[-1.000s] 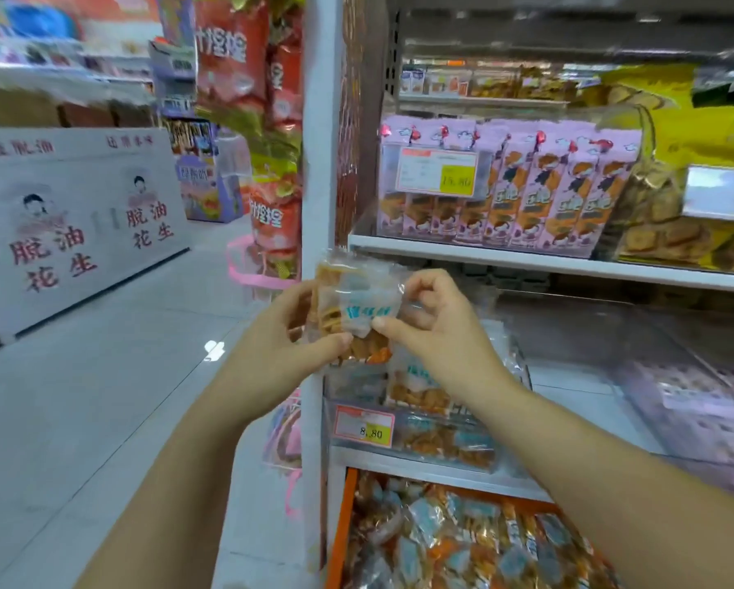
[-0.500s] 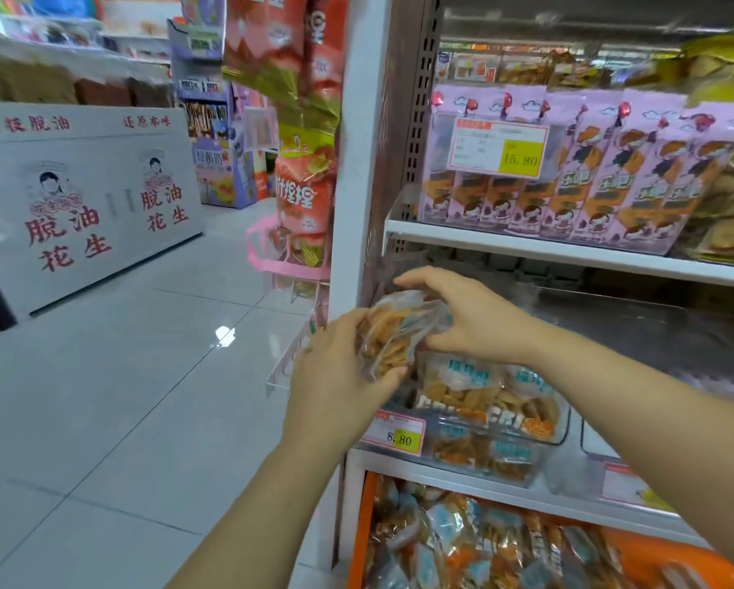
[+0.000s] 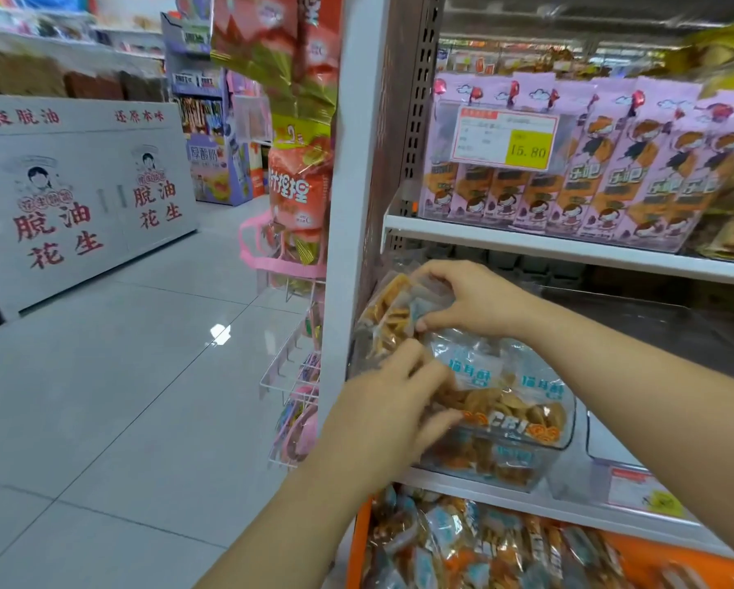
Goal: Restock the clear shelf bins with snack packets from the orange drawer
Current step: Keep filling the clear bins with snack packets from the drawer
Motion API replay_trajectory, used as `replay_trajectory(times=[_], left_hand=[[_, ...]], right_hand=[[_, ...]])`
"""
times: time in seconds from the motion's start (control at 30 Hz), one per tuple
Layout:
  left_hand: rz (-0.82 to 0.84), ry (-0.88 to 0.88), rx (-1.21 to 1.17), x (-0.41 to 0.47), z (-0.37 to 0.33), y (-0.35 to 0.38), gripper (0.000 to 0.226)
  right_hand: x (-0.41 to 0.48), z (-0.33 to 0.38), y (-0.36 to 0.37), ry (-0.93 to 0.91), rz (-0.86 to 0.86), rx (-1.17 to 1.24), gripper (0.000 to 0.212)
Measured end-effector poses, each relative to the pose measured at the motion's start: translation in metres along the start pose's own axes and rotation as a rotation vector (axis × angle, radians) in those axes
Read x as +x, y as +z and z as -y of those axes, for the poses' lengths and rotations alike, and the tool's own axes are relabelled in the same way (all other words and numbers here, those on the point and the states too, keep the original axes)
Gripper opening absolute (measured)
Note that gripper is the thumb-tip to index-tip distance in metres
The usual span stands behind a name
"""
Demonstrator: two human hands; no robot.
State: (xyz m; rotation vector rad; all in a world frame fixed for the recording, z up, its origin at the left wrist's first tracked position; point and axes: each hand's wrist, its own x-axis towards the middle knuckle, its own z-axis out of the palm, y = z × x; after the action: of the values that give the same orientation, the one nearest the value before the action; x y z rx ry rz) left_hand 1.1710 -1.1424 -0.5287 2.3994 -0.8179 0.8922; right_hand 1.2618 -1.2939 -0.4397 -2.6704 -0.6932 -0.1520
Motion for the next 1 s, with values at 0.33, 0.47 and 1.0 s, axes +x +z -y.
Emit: replay_trajectory(times=[0.33,0.47,1.0], left_hand=[[0.103,-0.115,0.124,-0.004,0.019,0.018,0.068],[0.235,-0.244,-0.008,-0.006,0.022,0.027,0.077],[0.344,-0.4,-0.291,0.015,0.036,0.039,0.102]], right_hand=[[0.027,0.002,0.008,0.151,0.009,-0.075,0.074],[0.038,-0.006,0.014,0.169,0.014,-0.118,0.076],[0.063,-0.028,0.028,0.273,0.141,-0.205,0.067]])
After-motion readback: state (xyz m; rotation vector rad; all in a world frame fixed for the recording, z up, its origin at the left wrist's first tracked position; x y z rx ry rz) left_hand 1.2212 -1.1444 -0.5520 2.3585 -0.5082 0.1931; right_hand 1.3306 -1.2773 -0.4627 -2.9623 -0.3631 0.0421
